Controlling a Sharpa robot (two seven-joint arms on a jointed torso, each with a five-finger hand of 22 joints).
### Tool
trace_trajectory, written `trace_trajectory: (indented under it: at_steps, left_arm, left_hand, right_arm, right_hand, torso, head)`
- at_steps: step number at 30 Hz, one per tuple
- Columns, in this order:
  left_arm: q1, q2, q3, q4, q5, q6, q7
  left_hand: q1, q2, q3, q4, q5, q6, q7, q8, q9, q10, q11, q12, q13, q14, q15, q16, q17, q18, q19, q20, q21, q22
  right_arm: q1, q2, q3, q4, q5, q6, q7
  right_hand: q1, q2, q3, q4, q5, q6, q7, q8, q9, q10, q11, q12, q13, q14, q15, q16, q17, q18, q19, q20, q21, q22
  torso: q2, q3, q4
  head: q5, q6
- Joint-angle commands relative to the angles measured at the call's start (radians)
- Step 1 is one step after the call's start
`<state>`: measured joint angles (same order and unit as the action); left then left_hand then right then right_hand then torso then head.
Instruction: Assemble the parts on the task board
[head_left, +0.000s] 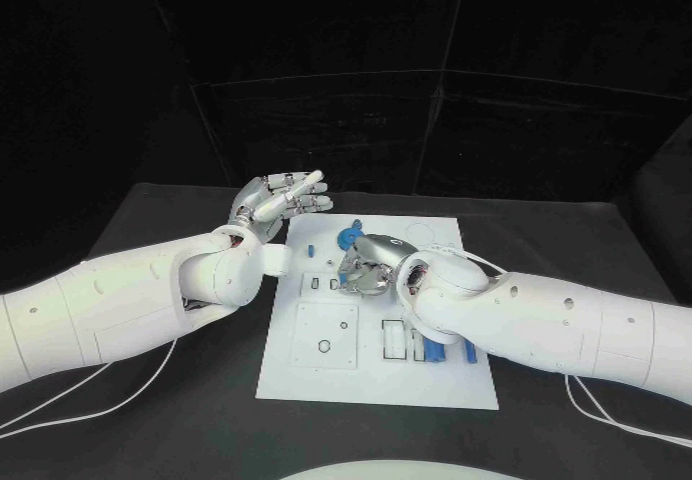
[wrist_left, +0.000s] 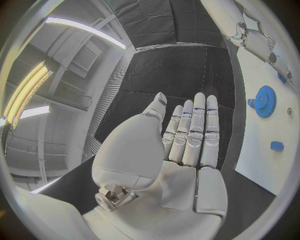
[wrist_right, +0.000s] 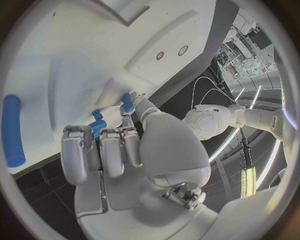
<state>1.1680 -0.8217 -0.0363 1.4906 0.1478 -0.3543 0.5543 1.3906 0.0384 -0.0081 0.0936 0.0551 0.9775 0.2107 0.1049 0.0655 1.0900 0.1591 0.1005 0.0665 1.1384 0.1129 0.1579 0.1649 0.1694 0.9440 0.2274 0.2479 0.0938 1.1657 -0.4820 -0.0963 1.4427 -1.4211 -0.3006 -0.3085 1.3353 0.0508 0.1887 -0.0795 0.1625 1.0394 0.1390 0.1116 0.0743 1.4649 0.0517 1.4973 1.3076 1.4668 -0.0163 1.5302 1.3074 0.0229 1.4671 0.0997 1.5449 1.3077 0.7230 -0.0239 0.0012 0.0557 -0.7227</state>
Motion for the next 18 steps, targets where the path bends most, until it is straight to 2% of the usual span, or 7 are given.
trace_trajectory:
  at_steps: [1,12,18]
  left_arm:
    - [0.002,0.001,0.001,0.0,-0.004,0.011,0.003]
    - [0.002,0.0,0.001,0.0,-0.004,0.011,0.003]
    - [0.002,0.0,0.001,0.0,-0.004,0.011,0.003]
  left_hand:
    - [0.0,0.01,0.0,-0.006,0.001,0.007,0.002,-0.001,0.001,0.007,-0.002,0.001,0.0,0.007,0.001,-0.002,0.002,0.015,0.006,0.002,0.002,-0.001]
    - [0.0,0.01,0.0,-0.006,0.001,0.007,0.002,-0.001,0.001,0.007,-0.002,0.001,0.0,0.007,0.001,-0.002,0.002,0.015,0.006,0.002,0.002,-0.001]
    - [0.0,0.01,0.0,-0.006,0.001,0.007,0.002,-0.001,0.001,0.007,-0.002,0.001,0.0,0.007,0.001,-0.002,0.002,0.015,0.006,0.002,0.002,-0.001]
  right_arm:
    - [-0.006,-0.004,-0.006,0.0,0.005,0.056,-0.044]
    - [-0.006,-0.01,-0.006,0.011,-0.014,0.038,-0.077]
    - [-0.006,-0.011,-0.006,0.018,-0.017,0.023,-0.082]
  right_hand:
    - [-0.008,-0.009,0.003,0.001,-0.003,0.003,-0.001,-0.008,-0.001,0.06,0.001,-0.008,0.198,0.082,0.0,-0.002,0.168,-0.007,0.053,-0.004,0.0,0.197]
    - [-0.018,-0.024,0.0,0.001,-0.01,-0.004,0.003,-0.014,-0.003,0.058,0.004,-0.013,0.194,0.082,0.002,-0.003,0.166,-0.006,0.051,-0.002,-0.001,0.195]
    - [-0.028,-0.04,-0.005,0.002,-0.025,-0.024,0.01,-0.026,-0.006,0.051,0.01,-0.025,0.185,0.081,0.007,-0.005,0.162,-0.004,0.047,0.002,-0.004,0.189]
  torso:
    - [0.0,0.0001,-0.0002]
    - [0.001,-0.0003,0.0004]
    - [0.001,0.0,-0.0004]
  head:
    - [-0.001,0.0]
    - [-0.001,-0.001]
    - [-0.002,-0.001]
